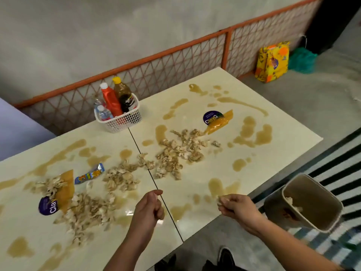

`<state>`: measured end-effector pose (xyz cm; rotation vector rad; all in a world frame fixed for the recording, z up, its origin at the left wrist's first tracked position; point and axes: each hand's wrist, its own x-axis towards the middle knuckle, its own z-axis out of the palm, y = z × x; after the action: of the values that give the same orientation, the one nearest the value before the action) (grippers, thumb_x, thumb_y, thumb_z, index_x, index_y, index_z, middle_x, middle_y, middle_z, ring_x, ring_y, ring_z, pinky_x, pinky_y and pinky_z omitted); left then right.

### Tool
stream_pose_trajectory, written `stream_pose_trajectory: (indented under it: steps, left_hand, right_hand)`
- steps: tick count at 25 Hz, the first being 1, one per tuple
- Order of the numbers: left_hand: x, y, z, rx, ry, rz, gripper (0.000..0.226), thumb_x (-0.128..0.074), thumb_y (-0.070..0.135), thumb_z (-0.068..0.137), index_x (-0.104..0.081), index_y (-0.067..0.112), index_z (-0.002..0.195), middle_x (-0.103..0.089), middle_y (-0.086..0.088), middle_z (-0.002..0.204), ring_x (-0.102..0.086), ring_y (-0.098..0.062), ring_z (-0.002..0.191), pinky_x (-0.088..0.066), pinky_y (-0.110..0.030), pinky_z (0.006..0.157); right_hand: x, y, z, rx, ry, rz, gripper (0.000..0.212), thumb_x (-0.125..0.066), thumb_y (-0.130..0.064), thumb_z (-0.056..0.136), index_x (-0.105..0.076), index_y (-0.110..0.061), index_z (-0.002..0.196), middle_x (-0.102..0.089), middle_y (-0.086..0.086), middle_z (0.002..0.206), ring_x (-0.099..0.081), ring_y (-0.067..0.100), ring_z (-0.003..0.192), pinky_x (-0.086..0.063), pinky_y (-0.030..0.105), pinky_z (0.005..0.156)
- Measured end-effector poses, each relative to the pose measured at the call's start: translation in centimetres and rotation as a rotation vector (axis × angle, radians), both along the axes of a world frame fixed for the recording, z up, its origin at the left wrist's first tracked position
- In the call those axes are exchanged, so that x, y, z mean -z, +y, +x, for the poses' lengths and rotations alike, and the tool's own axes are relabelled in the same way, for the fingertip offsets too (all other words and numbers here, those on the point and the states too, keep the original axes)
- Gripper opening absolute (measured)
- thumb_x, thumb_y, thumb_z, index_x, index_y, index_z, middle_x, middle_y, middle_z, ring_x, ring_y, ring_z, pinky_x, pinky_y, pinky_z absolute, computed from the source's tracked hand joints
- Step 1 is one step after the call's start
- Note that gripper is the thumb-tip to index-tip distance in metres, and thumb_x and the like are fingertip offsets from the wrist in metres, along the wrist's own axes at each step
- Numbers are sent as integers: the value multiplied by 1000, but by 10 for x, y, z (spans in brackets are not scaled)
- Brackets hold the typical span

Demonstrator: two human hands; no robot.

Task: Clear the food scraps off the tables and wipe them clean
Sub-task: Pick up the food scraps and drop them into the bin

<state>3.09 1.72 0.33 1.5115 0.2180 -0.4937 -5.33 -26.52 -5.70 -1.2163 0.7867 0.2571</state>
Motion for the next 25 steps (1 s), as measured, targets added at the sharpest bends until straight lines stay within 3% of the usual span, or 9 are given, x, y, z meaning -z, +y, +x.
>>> stream_pose_trajectory:
  steps: [3,7,13,17,20,22,25]
  left_hand:
    - [2,-55,-10,112,-13,74,49,-33,42,105,-55,-1,103,-29,-1,60,-34,-19,49,-29,-32,57]
    - [4,-128,-27,310,-55,172,53,-28,52,102,-49,5,87,-27,-2,58,-41,-20,49,-29,-31,58]
    - [2,-205,-50,542,-104,265,46,-26,41,107,-46,8,82,-37,4,48,-43,-20,56,-32,-34,64]
    - [-1,-226,-54,554,-96,283,42,-29,35,107,-51,6,87,-32,4,54,-40,-19,55,-30,-32,59]
    - [-1,-230,-52,560,-42,294,43,-34,35,107,-60,4,92,-31,1,61,-39,-17,54,-31,-30,58]
    - [2,-232,-50,553,-22,308,43,-38,37,106,-67,7,93,-35,1,62,-39,-17,56,-33,-30,58]
    - [5,-236,-48,564,-9,340,42,-41,38,104,-70,12,91,-38,0,61,-41,-19,58,-35,-32,61]
  right_hand:
    - [16,-63,-49,137,48,-14,27,-64,-24,97,-67,1,87,-59,14,75,-56,21,66,-50,34,66]
    - [27,-134,-95,366,159,-67,30,-55,-25,104,-62,-3,85,-53,12,69,-48,20,56,-40,34,58]
    - [63,-208,-143,709,334,-24,29,-56,-26,104,-68,0,103,-61,10,71,-56,19,60,-48,31,56]
    - [83,-245,-149,886,326,95,26,-58,-19,102,-64,2,116,-70,15,96,-66,21,77,-56,35,65]
    - [98,-258,-148,919,317,263,31,-49,-19,106,-53,-3,132,-69,17,114,-68,27,93,-57,39,69]
    - [101,-253,-144,865,345,289,30,-43,-15,107,-53,-2,133,-69,17,109,-67,26,90,-55,37,69]
    - [87,-220,-131,648,354,264,27,-51,-14,102,-59,0,124,-70,16,93,-65,26,77,-52,37,69]
